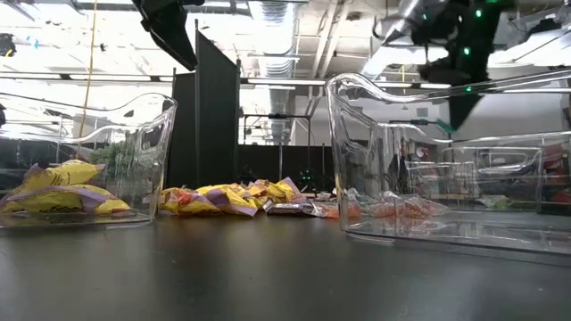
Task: Sort candy
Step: Put the blue candy in the top right transparent container, then put the red candy in the top right transparent container
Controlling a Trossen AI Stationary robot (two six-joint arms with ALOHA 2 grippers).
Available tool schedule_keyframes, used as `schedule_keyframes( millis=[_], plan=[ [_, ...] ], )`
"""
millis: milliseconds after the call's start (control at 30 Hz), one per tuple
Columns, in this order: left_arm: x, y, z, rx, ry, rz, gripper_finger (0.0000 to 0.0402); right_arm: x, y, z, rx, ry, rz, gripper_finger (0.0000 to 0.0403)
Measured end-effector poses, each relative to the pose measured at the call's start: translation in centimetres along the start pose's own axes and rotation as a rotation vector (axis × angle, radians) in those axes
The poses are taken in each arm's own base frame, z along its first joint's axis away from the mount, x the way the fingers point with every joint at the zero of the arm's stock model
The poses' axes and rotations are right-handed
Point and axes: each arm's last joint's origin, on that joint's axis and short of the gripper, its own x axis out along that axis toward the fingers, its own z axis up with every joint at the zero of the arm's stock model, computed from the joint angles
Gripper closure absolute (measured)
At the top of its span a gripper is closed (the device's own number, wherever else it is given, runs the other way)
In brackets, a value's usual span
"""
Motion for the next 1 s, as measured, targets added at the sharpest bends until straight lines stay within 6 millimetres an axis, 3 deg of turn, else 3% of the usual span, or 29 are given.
schedule_keyframes(
  millis=[200,400,500,700,833,1000],
  plan=[
    [0.0,0.0,0.1,-0.007,-0.009,0.0,0.0107,1.5,-2.2,-0.5,0.089,0.008,-0.106,0.0282],
    [0.0,0.0,0.1,-0.01,-0.008,0.0,0.0107,1.6,-1.7,0.0,-0.018,-0.063,-0.08,0.0152],
    [0.7,-0.3,-0.2,-0.006,-0.013,0.0,0.0107,1.1,0.4,0.5,-0.178,-0.147,0.06,0.0127],
    [2.7,-1.0,-1.7,0.048,0.034,-0.001,0.0107,0.6,6.5,0.0,-0.562,-0.206,0.219,0.0122],
    [3.6,-1.4,-2.5,0.057,0.055,-0.001,0.0107,1.4,10.1,-1.0,-0.726,-0.146,0.273,0.0122],
    [4.0,-1.5,-2.6,0.043,0.042,-0.001,0.0107,3.4,12.7,-1.5,-0.803,-0.042,0.294,0.0122]
  ],
)
